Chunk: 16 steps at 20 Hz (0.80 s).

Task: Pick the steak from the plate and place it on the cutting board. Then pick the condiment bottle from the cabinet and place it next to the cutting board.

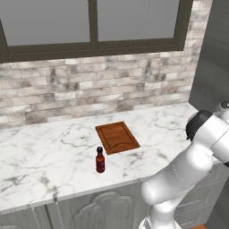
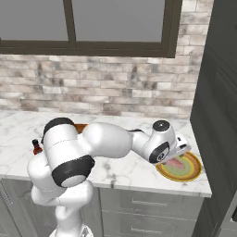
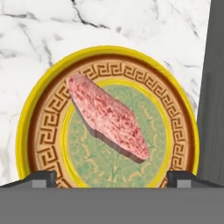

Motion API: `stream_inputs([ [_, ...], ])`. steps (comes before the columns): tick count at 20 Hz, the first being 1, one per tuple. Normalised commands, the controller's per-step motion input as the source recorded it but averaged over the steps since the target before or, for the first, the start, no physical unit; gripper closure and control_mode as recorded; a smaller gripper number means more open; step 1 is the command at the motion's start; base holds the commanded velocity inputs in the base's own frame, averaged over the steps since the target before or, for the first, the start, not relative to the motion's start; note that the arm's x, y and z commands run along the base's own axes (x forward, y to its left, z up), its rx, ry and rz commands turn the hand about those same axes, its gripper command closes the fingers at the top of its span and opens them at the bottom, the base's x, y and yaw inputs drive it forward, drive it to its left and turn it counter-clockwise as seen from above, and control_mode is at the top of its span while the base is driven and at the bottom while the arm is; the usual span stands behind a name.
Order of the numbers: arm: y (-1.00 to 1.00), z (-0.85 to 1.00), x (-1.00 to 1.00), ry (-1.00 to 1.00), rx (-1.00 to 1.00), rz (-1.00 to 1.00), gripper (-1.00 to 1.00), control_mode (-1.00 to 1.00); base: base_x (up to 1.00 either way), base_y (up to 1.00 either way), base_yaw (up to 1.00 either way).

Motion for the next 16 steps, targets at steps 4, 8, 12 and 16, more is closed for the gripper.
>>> stream_inputs([
  [4, -0.15, -0.11, 0.03, 0.04, 0.03, 0.00, -1.00, -1.00, 0.00, 0.00, 0.00],
  [8, -0.13, -0.06, 0.02, 0.06, 0.05, 0.00, -1.00, -1.00, 0.00, 0.00, 0.00],
  [12, -0.07, -0.03, 0.04, 0.05, 0.07, 0.00, -1.00, -1.00, 0.00, 0.00, 0.00],
  [16, -0.01, -0.01, 0.07, 0.05, 0.10, 0.00, -1.00, -1.00, 0.00, 0.00, 0.00],
])
